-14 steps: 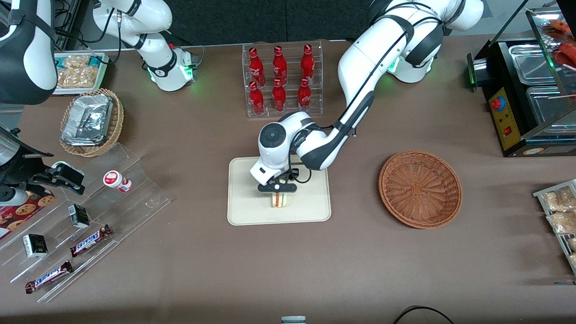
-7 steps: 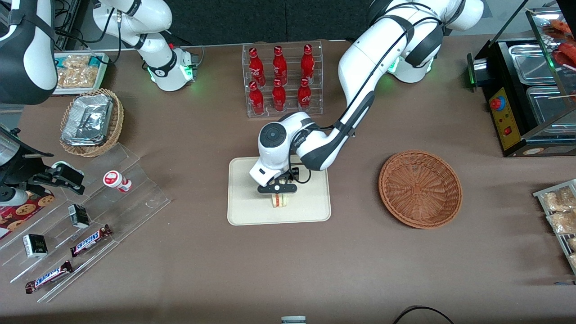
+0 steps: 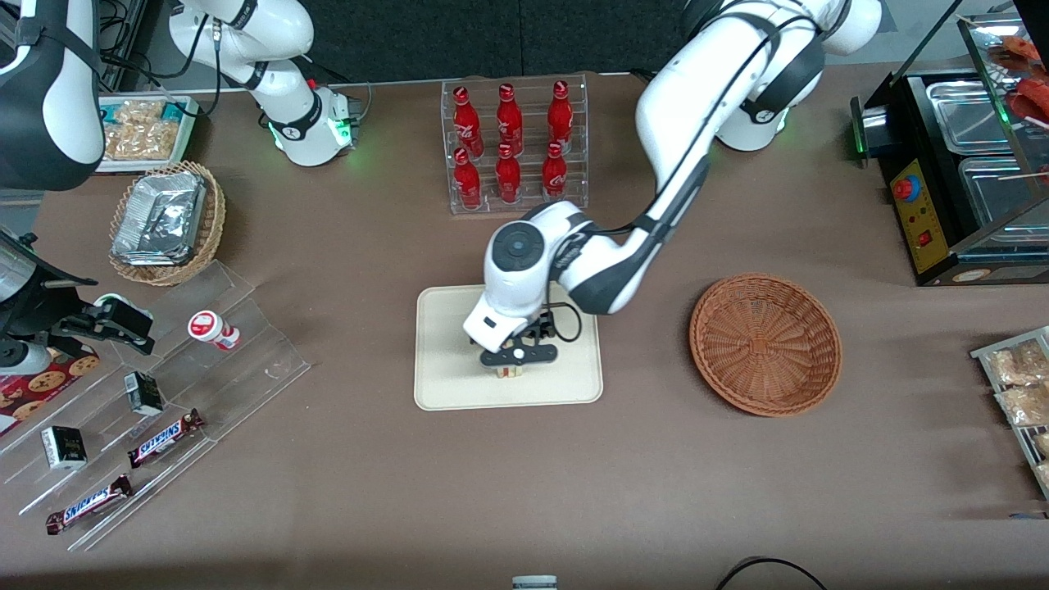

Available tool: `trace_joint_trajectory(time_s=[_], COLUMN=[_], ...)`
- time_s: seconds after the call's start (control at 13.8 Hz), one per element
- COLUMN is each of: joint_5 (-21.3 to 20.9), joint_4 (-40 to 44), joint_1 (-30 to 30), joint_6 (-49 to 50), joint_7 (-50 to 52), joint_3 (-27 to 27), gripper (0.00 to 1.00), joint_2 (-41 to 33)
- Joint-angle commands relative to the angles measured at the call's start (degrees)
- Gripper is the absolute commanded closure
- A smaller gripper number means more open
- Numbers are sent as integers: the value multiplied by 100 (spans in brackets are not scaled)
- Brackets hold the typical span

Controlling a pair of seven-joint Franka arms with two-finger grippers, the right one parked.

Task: Place sandwich from basket to tray

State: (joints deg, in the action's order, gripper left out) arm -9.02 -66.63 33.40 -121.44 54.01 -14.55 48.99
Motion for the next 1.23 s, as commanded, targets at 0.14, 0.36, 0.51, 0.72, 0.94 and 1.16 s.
trace_joint_trajectory(time_s=[0.14, 0.36, 0.51, 0.72, 0.94, 1.16], joint_5=[612, 779, 806, 1034, 1052, 1069], joint_4=[-1418, -2641, -3256, -4188, -4926, -5360], joint_1=[-762, -1342, -1790, -2493, -3056, -3628], joint_6=[200, 130, 130, 86, 209, 540], joint_7=[-917, -1585, -1954, -2893, -3570, -4266], joint_3=[-4, -4, -4, -4, 22, 48], gripper=[0, 0, 0, 0, 0, 0], joint_2=[-1503, -2418, -2945, -3737, -4553, -5284])
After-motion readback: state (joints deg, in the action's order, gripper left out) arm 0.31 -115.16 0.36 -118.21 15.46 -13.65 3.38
